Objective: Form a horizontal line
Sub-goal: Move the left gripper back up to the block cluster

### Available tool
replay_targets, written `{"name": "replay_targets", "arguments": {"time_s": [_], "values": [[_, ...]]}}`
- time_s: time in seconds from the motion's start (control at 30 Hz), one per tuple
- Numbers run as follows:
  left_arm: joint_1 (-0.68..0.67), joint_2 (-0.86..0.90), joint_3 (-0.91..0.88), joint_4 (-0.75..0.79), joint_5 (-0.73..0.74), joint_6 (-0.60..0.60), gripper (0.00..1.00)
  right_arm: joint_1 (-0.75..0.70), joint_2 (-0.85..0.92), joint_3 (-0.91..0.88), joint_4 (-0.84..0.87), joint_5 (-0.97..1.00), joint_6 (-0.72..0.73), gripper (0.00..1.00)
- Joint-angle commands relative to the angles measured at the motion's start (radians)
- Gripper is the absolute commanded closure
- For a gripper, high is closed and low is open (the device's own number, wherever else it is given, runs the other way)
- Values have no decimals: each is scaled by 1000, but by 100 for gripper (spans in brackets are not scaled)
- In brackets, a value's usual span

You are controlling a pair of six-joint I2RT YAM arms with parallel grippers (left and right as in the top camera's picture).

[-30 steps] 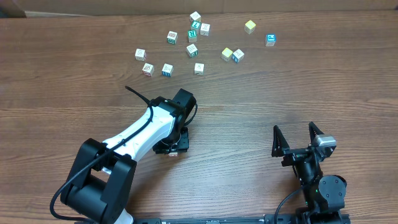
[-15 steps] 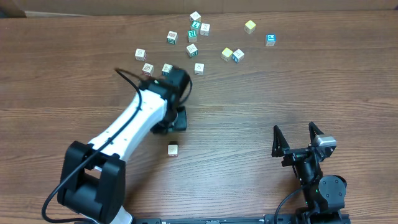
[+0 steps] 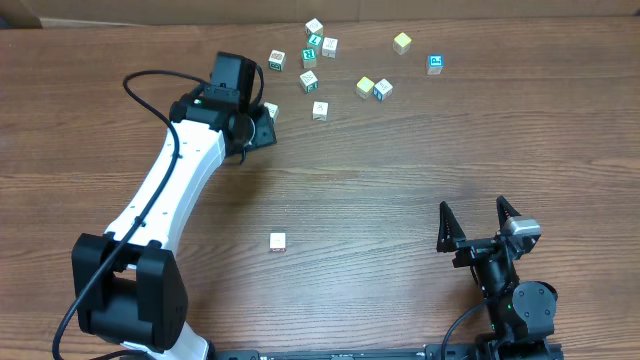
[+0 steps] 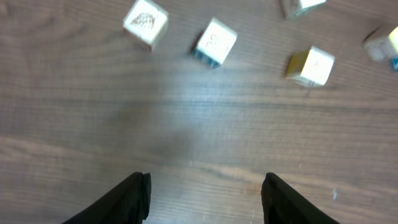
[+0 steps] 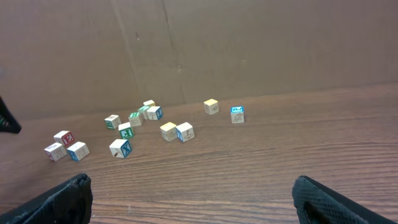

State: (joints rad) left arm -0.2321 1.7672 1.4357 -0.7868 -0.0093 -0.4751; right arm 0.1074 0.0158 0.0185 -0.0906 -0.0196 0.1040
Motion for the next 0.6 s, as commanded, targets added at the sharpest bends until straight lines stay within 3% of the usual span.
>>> {"name": "replay_targets", "arguments": {"time_s": [0.0,0.3,0.57], "values": [[3,-13,20,80,-27,34,44,3,-5,-10,6,2,-8,0],[4,29,20,215,-208,50,42,3,-5,-10,6,2,-8,0],[9,188,20,370,-211,281,31,3,-5,-10,6,2,-8,0]]}}
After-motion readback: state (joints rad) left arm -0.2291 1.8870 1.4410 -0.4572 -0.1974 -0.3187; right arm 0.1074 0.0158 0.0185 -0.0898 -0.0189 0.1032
